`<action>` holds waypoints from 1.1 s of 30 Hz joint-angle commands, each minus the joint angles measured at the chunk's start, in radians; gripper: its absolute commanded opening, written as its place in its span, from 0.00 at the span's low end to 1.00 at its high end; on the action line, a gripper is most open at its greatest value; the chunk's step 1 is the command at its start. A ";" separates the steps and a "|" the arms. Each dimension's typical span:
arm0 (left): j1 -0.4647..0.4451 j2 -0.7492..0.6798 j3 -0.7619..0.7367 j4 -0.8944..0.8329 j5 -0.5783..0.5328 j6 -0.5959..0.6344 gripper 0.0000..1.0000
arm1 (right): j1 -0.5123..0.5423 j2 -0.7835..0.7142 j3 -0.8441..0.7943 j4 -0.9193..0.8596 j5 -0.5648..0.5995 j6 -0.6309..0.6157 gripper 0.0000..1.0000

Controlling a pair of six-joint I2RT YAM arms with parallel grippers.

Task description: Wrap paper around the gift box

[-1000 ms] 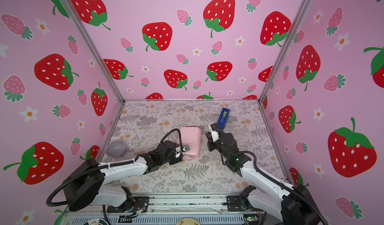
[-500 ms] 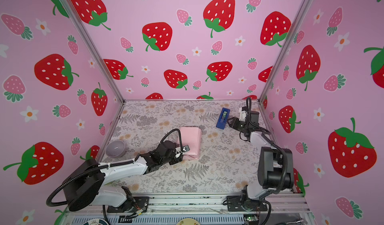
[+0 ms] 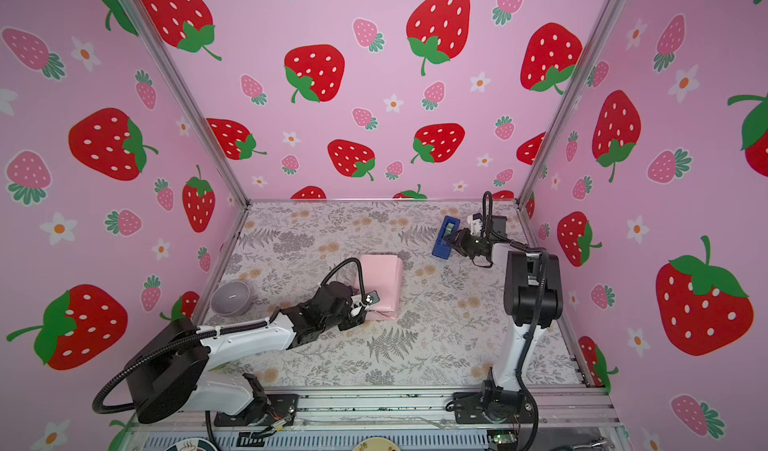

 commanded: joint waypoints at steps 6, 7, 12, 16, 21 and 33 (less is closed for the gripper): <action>-0.004 0.019 0.019 -0.052 0.008 0.009 0.68 | -0.004 0.074 0.048 0.040 -0.090 0.079 0.30; -0.004 0.019 0.019 -0.052 0.008 0.009 0.68 | -0.003 0.081 0.051 0.050 -0.100 0.090 0.29; -0.004 0.019 0.018 -0.056 0.006 0.009 0.68 | -0.003 0.098 0.063 0.094 -0.132 0.136 0.24; -0.004 0.018 0.016 -0.052 0.005 0.009 0.68 | -0.002 0.110 0.086 0.092 -0.154 0.145 0.21; -0.004 0.023 0.022 -0.063 0.010 0.010 0.68 | -0.002 0.130 0.118 0.067 -0.172 0.152 0.10; -0.004 0.026 0.024 -0.061 0.005 0.009 0.68 | 0.005 -0.017 0.059 0.018 -0.163 0.140 0.00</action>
